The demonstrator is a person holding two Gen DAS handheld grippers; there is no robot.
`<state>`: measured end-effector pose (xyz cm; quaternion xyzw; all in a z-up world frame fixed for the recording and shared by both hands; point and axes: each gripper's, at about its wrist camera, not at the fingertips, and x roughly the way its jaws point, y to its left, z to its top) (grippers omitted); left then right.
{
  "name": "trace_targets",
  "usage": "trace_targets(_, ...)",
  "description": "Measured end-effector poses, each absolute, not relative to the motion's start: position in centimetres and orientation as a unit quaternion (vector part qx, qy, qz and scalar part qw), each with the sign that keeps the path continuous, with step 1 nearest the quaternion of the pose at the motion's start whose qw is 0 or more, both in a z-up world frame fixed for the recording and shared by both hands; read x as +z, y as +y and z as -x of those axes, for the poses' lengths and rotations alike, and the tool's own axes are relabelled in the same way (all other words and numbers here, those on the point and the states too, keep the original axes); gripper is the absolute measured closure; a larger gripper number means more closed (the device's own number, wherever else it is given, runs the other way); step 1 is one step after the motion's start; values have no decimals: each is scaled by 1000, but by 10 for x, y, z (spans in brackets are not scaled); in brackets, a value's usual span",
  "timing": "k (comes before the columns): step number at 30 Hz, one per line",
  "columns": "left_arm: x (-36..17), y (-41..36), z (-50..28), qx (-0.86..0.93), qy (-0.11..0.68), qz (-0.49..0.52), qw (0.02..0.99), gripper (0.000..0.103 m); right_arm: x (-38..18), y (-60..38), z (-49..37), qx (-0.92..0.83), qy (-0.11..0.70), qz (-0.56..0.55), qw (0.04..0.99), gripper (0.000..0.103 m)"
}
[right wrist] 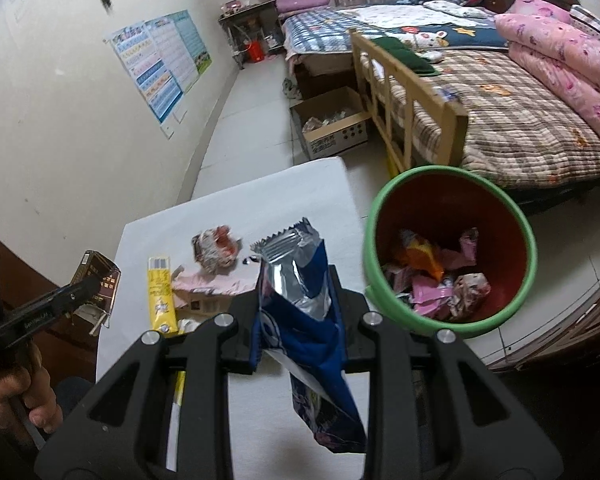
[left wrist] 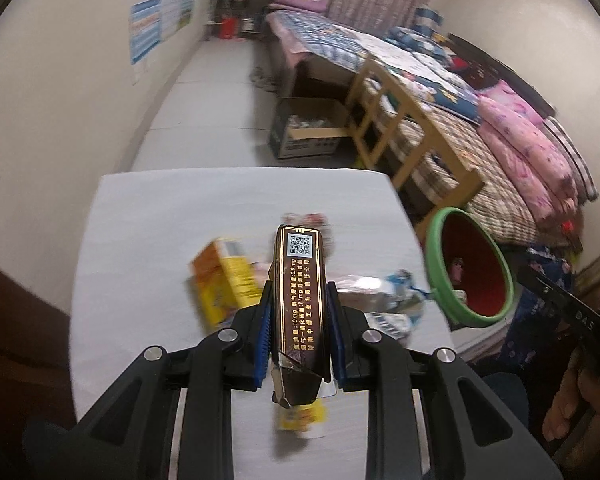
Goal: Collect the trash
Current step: 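Carry both items over the green bin and open both tools to drop them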
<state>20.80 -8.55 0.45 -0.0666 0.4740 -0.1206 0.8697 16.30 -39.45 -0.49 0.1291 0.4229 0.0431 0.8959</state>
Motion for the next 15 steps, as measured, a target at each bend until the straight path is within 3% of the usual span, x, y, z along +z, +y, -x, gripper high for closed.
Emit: trace_targets(15, 19, -250, -255, -256, 478, 32, 839, 81, 4, -502, -194, -11, 399, -163, 902, 77)
